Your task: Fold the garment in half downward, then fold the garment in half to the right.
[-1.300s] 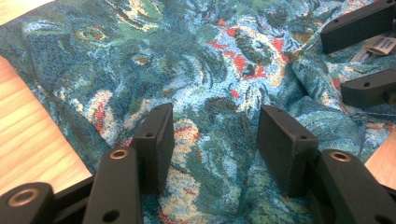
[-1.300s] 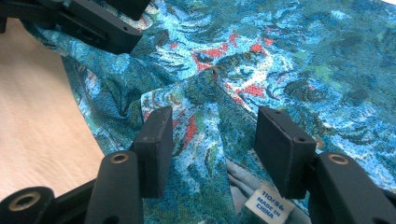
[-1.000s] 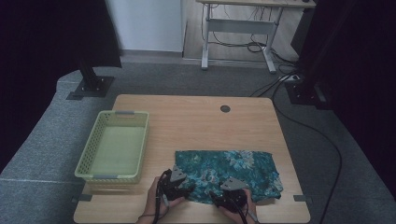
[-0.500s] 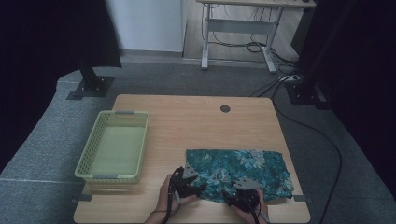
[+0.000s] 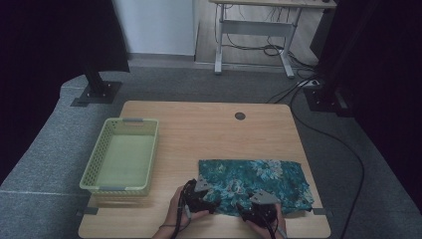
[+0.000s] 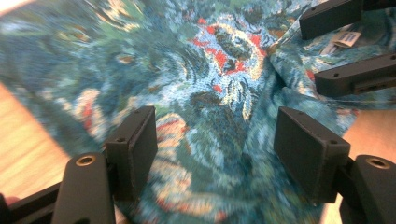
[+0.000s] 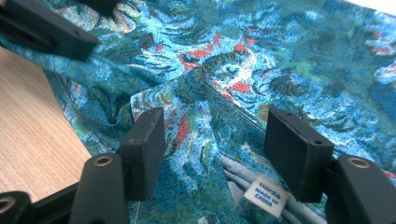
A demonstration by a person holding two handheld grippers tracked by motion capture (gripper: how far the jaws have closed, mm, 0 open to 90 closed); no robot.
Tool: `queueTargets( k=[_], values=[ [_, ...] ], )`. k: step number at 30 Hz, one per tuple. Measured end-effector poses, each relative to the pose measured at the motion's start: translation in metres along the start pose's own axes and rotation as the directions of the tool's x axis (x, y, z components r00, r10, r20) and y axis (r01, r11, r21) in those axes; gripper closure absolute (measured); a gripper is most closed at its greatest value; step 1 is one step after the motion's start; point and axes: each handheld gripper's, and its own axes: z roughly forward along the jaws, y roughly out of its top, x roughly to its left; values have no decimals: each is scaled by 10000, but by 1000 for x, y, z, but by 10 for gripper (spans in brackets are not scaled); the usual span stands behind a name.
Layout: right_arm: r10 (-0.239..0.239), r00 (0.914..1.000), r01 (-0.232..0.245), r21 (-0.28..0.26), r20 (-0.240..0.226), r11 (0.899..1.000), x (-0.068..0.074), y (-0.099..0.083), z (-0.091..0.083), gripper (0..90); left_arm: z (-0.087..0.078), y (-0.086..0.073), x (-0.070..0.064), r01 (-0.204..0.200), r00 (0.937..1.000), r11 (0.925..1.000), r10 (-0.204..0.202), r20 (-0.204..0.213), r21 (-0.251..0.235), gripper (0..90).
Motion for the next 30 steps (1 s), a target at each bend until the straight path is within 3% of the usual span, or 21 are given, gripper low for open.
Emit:
queueTargets(
  k=[5,11,14,22,30],
  values=[
    [-199,9998,197,-240,-87,9995,9,0,-5,365,-26,-4,9,120,9996,9991,-129,-248,-396,291],
    [-367,9985,346,-509,-416,9981,18,1,-16,365,-42,-11,20,354,9976,9978,-387,-583,-569,297],
    [-313,9983,280,-653,-499,9975,20,2,-21,364,-44,-12,25,552,9964,9961,-594,-600,-685,301],
    [-371,9982,341,-634,-474,9974,21,2,-21,365,-38,-14,25,560,9961,9976,-587,-662,-418,300],
    [-350,9984,313,-792,-452,9964,22,3,-25,368,-38,-13,30,854,9934,9953,-886,-724,-462,279]
  ],
)
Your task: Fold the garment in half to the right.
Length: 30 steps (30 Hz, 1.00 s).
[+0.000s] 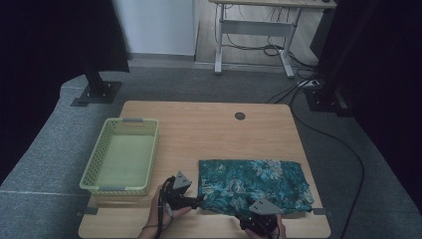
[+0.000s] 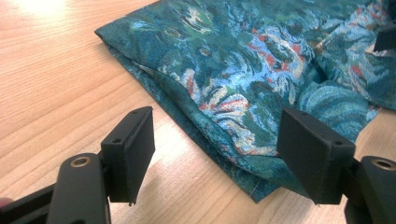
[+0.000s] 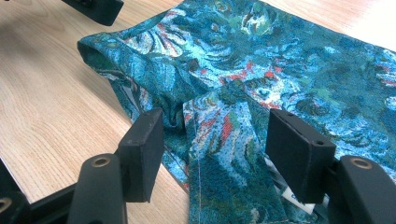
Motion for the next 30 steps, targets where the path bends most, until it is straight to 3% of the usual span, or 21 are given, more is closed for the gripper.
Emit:
queueTargets(
  k=[7,14,19,30],
  values=[
    [15,9999,-14,40,-134,10000,2,3,3,371,4,9,7,118,9999,9999,-120,-118,-119,293],
    [-89,9996,91,56,-273,9999,5,5,6,374,14,21,20,542,9982,9985,-543,-250,-46,298],
    [-126,9992,130,125,-372,9998,5,6,8,374,28,31,27,519,9967,9985,-506,-629,191,311],
    [-258,9981,266,141,-553,9995,5,9,8,374,63,51,41,527,9964,9980,-502,-683,354,321]
  ],
)
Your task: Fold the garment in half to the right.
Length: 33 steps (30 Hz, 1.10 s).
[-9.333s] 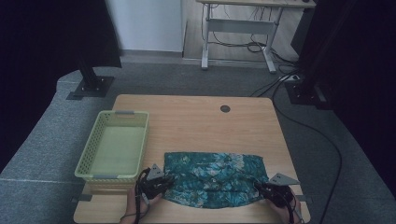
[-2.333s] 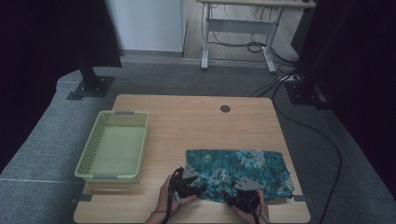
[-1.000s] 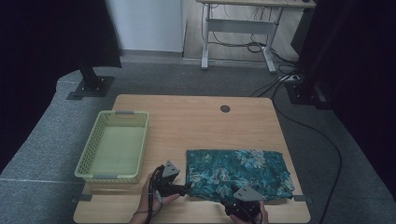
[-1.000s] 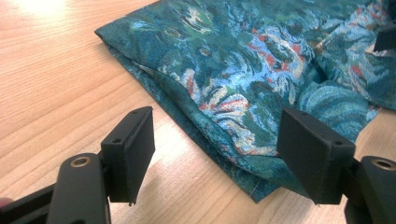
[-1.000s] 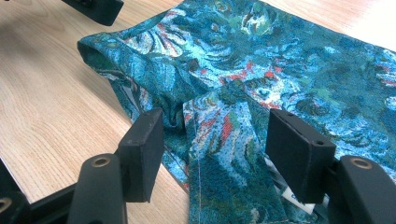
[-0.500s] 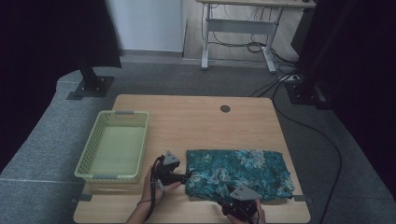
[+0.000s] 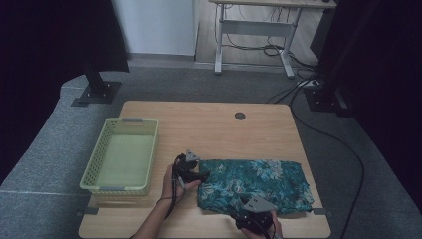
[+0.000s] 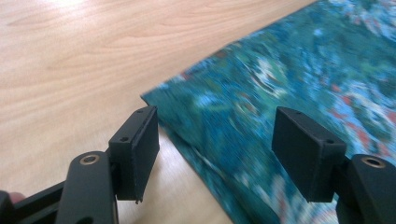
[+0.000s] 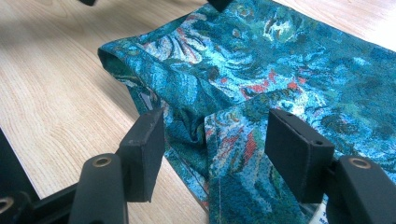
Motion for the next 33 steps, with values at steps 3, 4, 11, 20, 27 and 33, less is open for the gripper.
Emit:
queueTargets(
  k=[3,4,11,20,27,33],
  values=[
    [39,10000,-39,6,-51,10000,-1,1,0,374,7,4,6,-25,9999,10000,24,100,36,325],
    [71,10000,-72,-4,-56,10000,-2,1,-1,374,10,5,7,-1,9999,10000,1,114,41,326],
    [113,9999,-113,2,-58,9999,-3,1,-1,375,23,12,9,-63,9999,9999,64,-123,95,348],
    [163,9997,-162,73,-199,9998,-3,1,1,376,31,12,7,-442,9974,9989,450,-569,139,413],
    [181,9996,-180,43,-199,9998,-3,1,0,377,29,11,15,-264,9982,9996,269,-534,88,394],
    [160,9995,-158,85,-284,9998,-2,0,2,377,31,10,13,-306,9973,9995,297,-676,-125,492]
  ],
)
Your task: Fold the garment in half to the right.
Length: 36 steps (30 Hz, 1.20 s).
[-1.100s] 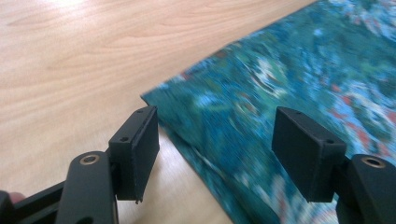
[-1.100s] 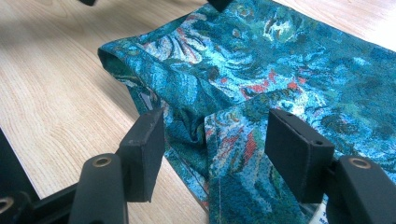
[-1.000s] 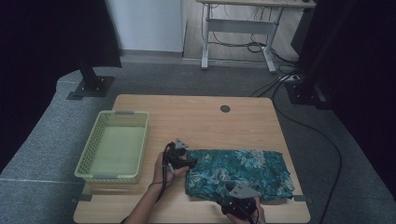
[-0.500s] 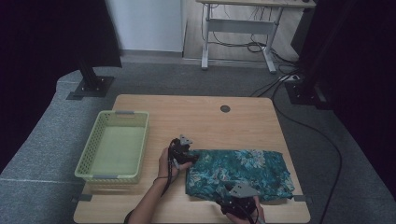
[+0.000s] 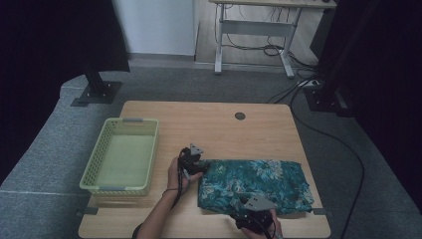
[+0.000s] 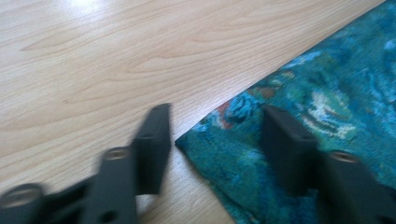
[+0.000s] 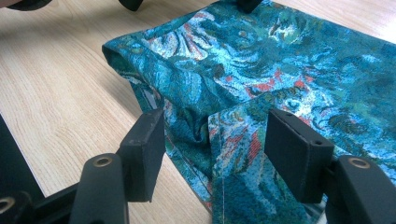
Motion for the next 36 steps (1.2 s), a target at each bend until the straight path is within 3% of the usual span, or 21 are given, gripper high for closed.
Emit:
queueTargets(
  k=[3,5,8,15,23,28,36],
  values=[
    [-7,10000,7,32,-25,10000,1,0,0,387,0,0,-4,-226,9997,9997,226,-38,-23,653],
    [-30,10000,30,9,-51,10000,2,0,0,388,0,0,-6,-323,9992,9995,321,216,62,746],
    [-81,9999,81,13,-67,10000,3,0,-1,389,-1,1,-8,-341,9986,9993,334,411,156,832],
    [-76,9999,76,6,-90,10000,2,0,-1,396,-5,2,-12,-627,9971,9974,611,455,360,854],
    [-211,9995,209,-95,-227,9997,7,5,-1,396,-24,16,-18,-878,9942,9961,873,621,53,854],
    [-482,9975,476,-126,-516,9988,18,14,4,396,-33,21,-23,-1100,9917,9939,1105,651,-113,850],
    [-863,9924,850,-178,-874,9962,33,31,19,396,-31,22,-25,-1072,9919,9942,1077,668,-104,848]
  ],
)
